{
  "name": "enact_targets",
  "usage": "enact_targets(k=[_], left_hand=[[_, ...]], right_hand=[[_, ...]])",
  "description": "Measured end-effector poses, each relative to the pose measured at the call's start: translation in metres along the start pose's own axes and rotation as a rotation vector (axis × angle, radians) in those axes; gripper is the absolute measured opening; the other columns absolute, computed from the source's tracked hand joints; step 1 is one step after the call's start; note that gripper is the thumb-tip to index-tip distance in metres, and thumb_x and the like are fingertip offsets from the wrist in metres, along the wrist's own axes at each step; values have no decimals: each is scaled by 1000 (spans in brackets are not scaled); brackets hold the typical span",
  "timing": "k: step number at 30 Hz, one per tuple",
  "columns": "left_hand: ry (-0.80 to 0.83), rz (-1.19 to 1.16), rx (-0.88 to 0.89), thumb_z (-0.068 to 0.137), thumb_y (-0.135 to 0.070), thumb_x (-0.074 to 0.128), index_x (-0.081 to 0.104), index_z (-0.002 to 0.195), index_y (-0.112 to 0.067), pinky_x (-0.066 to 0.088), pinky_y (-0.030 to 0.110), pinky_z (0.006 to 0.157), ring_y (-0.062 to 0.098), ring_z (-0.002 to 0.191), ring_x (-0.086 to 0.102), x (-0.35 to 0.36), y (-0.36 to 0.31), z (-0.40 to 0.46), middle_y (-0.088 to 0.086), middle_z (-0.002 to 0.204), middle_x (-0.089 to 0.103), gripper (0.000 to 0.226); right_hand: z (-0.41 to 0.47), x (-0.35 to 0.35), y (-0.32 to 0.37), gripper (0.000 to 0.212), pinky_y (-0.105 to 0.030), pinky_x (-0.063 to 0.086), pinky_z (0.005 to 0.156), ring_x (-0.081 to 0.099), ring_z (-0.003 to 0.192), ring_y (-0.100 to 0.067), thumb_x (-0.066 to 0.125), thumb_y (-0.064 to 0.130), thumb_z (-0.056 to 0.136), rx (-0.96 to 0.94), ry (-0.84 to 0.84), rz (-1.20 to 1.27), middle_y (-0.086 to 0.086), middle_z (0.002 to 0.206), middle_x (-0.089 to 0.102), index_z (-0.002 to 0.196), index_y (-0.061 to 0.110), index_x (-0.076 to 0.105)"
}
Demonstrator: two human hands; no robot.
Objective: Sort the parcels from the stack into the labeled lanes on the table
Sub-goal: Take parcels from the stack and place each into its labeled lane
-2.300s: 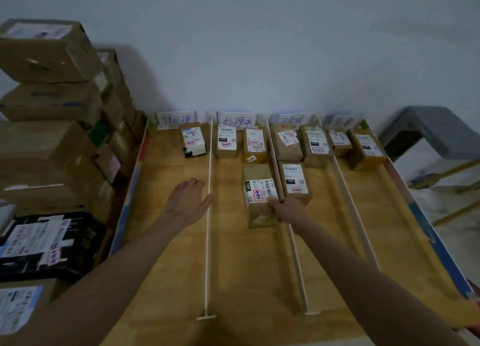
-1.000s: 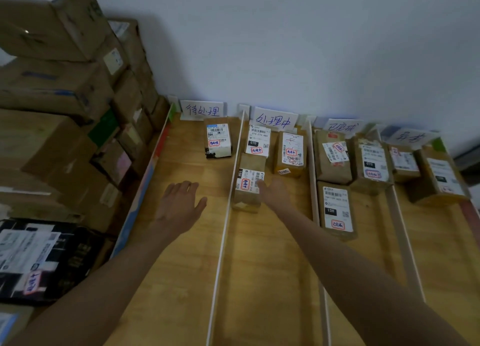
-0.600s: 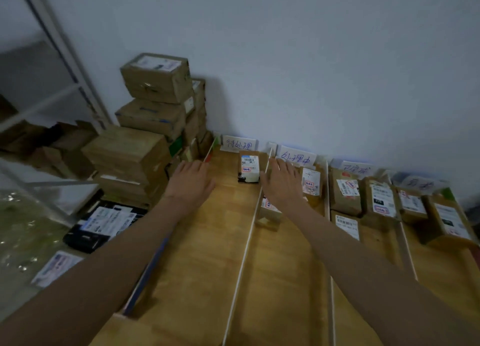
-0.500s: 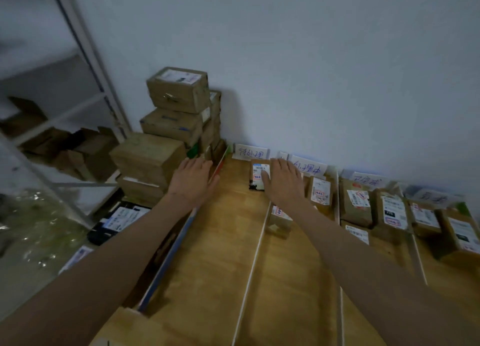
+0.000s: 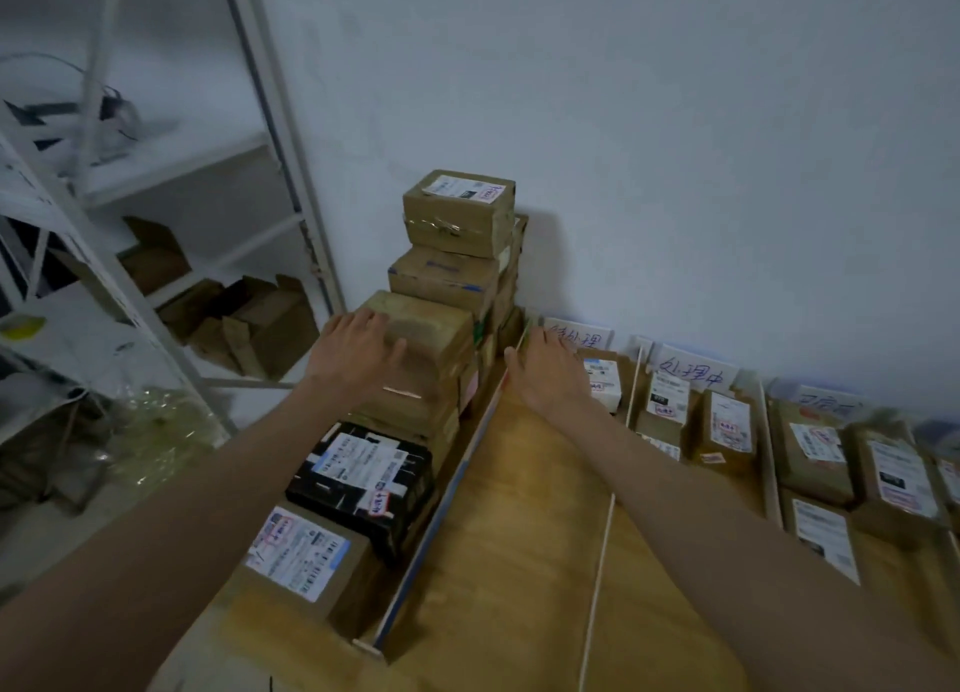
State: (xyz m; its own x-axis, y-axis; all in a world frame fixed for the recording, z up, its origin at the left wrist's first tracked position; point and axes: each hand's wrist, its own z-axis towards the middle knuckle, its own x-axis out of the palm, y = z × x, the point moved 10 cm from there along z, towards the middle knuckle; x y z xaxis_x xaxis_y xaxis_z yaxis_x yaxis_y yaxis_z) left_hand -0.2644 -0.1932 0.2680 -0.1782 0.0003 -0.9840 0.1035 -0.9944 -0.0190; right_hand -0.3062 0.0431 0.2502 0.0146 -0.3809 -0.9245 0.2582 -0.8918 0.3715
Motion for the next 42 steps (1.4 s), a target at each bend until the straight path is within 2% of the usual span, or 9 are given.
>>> enact_targets(k=[6, 12, 16, 27, 31, 35, 38, 40, 42], left_hand=[[61, -171, -36, 101, -44, 36, 41, 143, -11, 37, 45, 108, 32, 129, 44, 14, 62, 38, 13, 141, 45, 53], [239, -397, -110, 100, -50, 38, 39, 143, -7, 44, 43, 100, 35, 125, 49, 58, 94, 68, 17, 141, 47, 60], [280, -514, -100, 99, -52, 41, 48, 126, -7, 50, 46, 91, 33, 106, 58, 73, 92, 76, 17, 121, 59, 54], [168, -611, -46, 95, -53, 49, 43, 135, -8, 50, 45, 95, 30, 114, 56, 46, 95, 56, 14, 130, 56, 60], [115, -663, 31, 88, -63, 53, 45, 136, -15, 53, 47, 92, 24, 110, 58, 19, 76, 34, 5, 129, 56, 69], [138, -702, 181, 77, -73, 58, 45, 138, -25, 53, 44, 92, 18, 111, 54, -2, 27, 8, -2, 129, 50, 79], [177, -740, 302, 72, -68, 70, 39, 144, -26, 44, 38, 101, 17, 122, 45, -8, -20, -10, -4, 136, 40, 88], [241, -762, 394, 64, -61, 81, 31, 150, -24, 39, 34, 104, 14, 124, 40, -8, -52, -26, -8, 135, 34, 106], [328, -762, 491, 57, -49, 90, 20, 154, -22, 36, 40, 112, 14, 128, 37, -3, -82, -44, -8, 139, 28, 122]], right_hand=[[26, 47, 53, 56, -49, 45, 102, 48, 127, -32, 32, 49, 102, 142, 110, 147, -15, 138, 50, 138, 7, 42], [40, 89, 73, 73, -43, 42, 108, 45, 134, -33, 31, 50, 103, 429, 218, 411, -16, 153, 36, 154, 0, 19], [45, 93, 76, 68, -41, 43, 108, 47, 133, -33, 38, 44, 104, 502, 198, 475, -18, 149, 44, 152, -3, 24], [21, 74, 83, 56, -41, 45, 104, 52, 126, -31, 40, 42, 104, 481, 74, 554, -16, 139, 53, 142, 0, 40], [-8, 51, 63, 54, -38, 45, 98, 52, 124, -28, 43, 44, 102, 475, -22, 634, -12, 137, 54, 140, 5, 44], [-49, 28, 14, 48, -40, 48, 90, 58, 108, -27, 45, 44, 99, 586, -106, 725, -11, 121, 61, 122, 4, 59], [-85, 11, -26, 40, -32, 51, 66, 61, 87, -20, 50, 43, 96, 695, -179, 823, -10, 104, 66, 104, 5, 62], [-113, -1, -51, 40, -28, 49, 54, 61, 82, -19, 54, 43, 95, 770, -218, 873, -4, 95, 62, 109, 6, 59], [-137, -9, -73, 46, -30, 51, 55, 63, 91, -27, 55, 43, 96, 828, -228, 923, -4, 95, 59, 118, 3, 55]])
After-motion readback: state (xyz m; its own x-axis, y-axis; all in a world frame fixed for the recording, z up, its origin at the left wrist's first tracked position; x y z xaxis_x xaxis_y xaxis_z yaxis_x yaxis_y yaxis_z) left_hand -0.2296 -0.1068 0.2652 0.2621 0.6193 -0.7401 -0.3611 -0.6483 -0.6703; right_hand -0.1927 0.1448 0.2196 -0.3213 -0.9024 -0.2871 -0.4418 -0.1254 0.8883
